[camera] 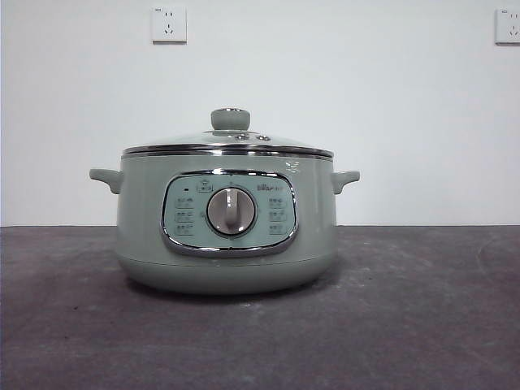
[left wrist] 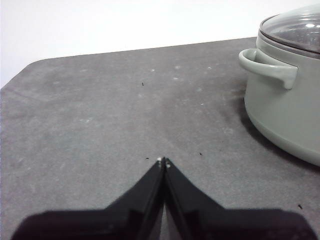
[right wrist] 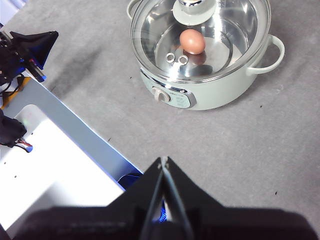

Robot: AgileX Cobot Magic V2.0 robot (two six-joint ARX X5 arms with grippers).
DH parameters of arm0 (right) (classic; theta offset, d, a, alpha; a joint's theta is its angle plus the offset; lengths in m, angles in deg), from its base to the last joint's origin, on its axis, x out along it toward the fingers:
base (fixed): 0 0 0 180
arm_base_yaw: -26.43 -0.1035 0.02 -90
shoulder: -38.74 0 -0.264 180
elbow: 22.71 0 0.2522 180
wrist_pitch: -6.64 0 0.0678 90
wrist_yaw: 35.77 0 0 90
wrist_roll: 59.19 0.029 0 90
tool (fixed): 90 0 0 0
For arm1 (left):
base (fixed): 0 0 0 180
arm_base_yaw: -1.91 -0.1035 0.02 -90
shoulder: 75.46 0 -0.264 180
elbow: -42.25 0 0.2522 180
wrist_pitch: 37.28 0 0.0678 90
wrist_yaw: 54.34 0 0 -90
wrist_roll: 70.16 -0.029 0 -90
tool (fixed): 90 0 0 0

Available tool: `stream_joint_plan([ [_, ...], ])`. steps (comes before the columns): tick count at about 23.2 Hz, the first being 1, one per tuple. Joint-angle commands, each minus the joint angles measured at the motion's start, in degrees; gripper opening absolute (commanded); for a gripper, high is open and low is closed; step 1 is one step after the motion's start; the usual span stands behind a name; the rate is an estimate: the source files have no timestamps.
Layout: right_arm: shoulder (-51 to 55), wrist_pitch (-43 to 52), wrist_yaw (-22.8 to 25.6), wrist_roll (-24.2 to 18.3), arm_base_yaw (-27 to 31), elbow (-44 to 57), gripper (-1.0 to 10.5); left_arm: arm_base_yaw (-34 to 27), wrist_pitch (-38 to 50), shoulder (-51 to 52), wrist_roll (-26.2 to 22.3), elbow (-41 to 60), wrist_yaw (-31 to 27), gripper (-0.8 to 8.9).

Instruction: Pick up the egg,open the lid,put the egg in the pot,close the lid

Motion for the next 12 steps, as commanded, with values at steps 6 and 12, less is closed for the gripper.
stream_joint_plan([
  [6, 9.73, 7.04, 1.46, -1.81, 9.46, 0.15, 0.0, -0.17, 0.11, 0.15, 0.57, 0.85, -0.26, -0.03],
  [12, 20.31, 19.15, 3.02, -8.72, 20.0, 2.01, 0.0, -0.17, 0.11, 0.15, 0.55, 0.85, -0.26, -0.03],
])
